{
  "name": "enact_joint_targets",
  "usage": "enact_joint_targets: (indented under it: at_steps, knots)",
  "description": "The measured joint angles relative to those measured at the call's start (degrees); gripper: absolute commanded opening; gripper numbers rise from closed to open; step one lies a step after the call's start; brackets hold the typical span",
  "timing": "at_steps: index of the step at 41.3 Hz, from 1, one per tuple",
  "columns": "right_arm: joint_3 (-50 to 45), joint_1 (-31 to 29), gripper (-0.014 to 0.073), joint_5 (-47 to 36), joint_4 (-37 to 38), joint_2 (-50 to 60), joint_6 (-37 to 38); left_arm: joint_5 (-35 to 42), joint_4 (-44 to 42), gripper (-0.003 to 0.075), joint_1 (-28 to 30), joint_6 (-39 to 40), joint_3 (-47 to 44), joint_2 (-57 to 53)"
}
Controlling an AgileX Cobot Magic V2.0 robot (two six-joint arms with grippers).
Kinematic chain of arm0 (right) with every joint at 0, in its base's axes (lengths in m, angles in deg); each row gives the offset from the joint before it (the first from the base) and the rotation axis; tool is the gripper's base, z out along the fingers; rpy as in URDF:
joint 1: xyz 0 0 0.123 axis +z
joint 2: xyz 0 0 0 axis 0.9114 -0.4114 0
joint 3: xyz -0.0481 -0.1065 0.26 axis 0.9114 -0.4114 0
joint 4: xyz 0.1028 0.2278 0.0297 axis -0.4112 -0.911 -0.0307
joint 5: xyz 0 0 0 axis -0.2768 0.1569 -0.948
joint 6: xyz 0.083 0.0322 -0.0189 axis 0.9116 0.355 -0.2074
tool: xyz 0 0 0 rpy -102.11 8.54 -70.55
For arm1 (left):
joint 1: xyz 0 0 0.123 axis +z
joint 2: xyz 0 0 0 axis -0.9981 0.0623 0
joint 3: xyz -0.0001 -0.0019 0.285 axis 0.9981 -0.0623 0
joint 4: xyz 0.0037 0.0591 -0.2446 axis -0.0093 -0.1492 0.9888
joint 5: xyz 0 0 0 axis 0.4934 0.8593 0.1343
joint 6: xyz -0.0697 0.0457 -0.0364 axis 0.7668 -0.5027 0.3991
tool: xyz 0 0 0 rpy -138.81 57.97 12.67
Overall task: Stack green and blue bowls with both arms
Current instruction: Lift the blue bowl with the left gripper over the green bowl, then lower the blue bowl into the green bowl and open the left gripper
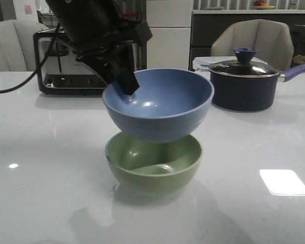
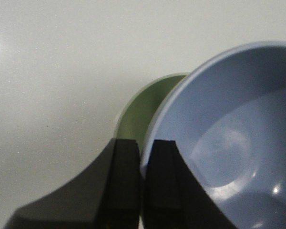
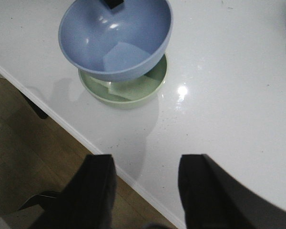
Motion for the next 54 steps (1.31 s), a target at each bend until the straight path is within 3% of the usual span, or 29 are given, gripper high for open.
enact_joint_targets:
  at_steps: [23, 28, 37, 46, 54]
  knots:
    - [0.0, 0.0, 0.0424, 0.0, 0.0, 0.0, 0.0, 0.9, -0.7, 0.0104, 0.0, 0.0, 0.0, 7.5]
    - [0.0, 0.0, 0.0424, 0.0, 0.0, 0.0, 0.0, 1.0, -1.3, 0.0169, 0.0, 0.0, 0.0, 7.8]
    - [0.0, 0.0, 0.0424, 0.0, 0.0, 0.0, 0.0, 1.1, -1.6, 0.039, 0.0, 0.0, 0.1, 7.8]
    - [0.0, 0.0, 0.04, 0.0, 0.0, 0.0, 0.0, 1.1, -3.2, 0.0398, 0.0, 0.0, 0.6, 5.1]
    - [0.0, 0.0, 0.04, 0.0, 0.0, 0.0, 0.0, -0.4, -4.5, 0.0398, 0.0, 0.0, -0.1, -4.8]
